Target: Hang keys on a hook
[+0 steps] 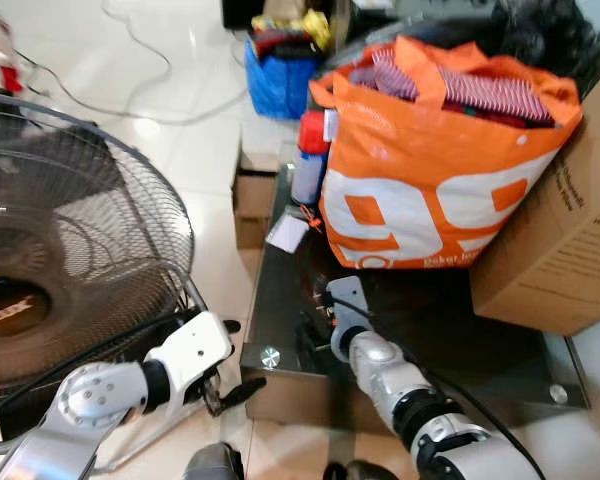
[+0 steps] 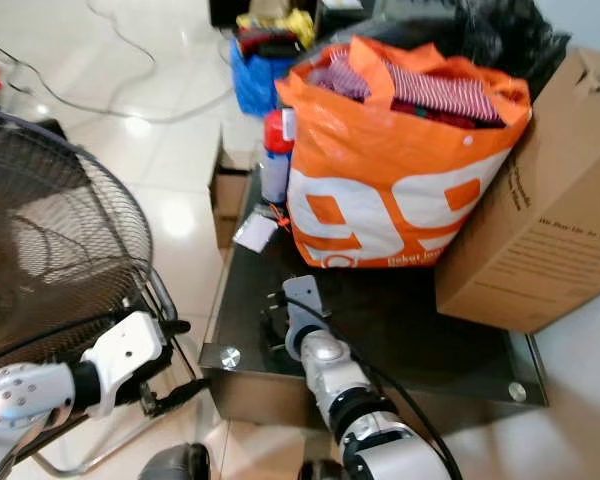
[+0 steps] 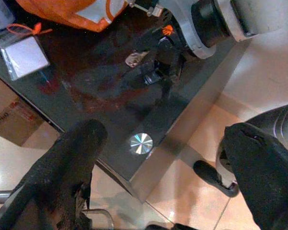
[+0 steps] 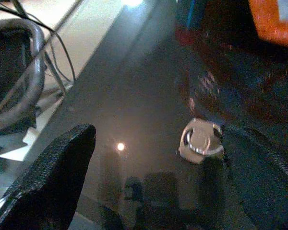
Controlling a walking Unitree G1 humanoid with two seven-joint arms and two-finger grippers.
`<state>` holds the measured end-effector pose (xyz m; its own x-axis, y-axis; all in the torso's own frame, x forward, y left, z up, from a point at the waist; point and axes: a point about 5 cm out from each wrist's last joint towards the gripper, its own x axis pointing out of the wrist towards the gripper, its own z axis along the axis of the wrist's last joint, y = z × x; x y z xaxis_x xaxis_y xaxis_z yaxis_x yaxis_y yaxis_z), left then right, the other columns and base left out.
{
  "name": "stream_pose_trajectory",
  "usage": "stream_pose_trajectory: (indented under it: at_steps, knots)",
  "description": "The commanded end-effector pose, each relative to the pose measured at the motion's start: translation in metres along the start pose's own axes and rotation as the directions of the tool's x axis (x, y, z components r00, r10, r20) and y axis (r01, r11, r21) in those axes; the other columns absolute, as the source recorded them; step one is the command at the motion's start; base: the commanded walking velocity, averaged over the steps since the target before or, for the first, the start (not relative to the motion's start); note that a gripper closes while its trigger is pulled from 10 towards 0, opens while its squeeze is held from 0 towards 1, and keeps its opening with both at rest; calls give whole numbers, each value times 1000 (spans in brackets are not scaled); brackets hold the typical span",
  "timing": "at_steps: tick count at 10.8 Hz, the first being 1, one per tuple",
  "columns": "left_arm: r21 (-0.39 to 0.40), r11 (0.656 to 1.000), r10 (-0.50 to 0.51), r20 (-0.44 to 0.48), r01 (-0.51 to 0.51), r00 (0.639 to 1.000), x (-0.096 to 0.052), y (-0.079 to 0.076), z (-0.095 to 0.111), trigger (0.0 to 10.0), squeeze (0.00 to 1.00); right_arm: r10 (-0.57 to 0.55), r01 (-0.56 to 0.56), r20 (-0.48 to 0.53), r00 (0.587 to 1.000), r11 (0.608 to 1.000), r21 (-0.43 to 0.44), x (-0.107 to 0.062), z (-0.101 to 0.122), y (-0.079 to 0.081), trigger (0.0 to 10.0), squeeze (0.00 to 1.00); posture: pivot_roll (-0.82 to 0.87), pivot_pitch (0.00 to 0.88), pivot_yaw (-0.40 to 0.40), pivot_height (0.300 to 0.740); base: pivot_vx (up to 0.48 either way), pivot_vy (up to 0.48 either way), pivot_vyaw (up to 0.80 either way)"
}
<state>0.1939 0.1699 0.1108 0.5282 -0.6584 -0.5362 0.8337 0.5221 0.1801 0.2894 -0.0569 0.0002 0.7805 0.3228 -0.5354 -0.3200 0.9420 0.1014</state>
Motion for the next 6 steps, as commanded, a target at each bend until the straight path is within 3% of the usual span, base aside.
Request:
stream_pose_trajectory:
  at_steps: [1, 2, 3, 6]
  knots:
    - [-1, 1000, -4, 6, 4, 1000, -3, -4, 2, 10000, 0, -33, 33, -3, 999, 999, 2, 0, -1, -2, 4431, 0, 99, 185, -96, 740, 0, 0, 0]
    - [-3, 1000, -3, 4, 3, 1000, -3, -4, 3, 10000, 0, -49, 49, -8, 999, 999, 4, 0, -2, -2, 4078, 0, 100, 185, -97, 740, 0, 0, 0]
    - [-9, 1000, -1, 1, 1, 1000, -4, -5, 3, 10000, 0, -67, 67, -18, 998, 998, -4, 1, -3, -2, 2706, 0, 94, 182, -95, 740, 0, 0, 0]
    - [-13, 1000, -6, 7, 6, 1000, -1, -6, 6, 10000, 0, -80, 80, -2, 997, 996, 31, 2, 4, -3, 2078, 0, 93, 171, -89, 740, 0, 0, 0]
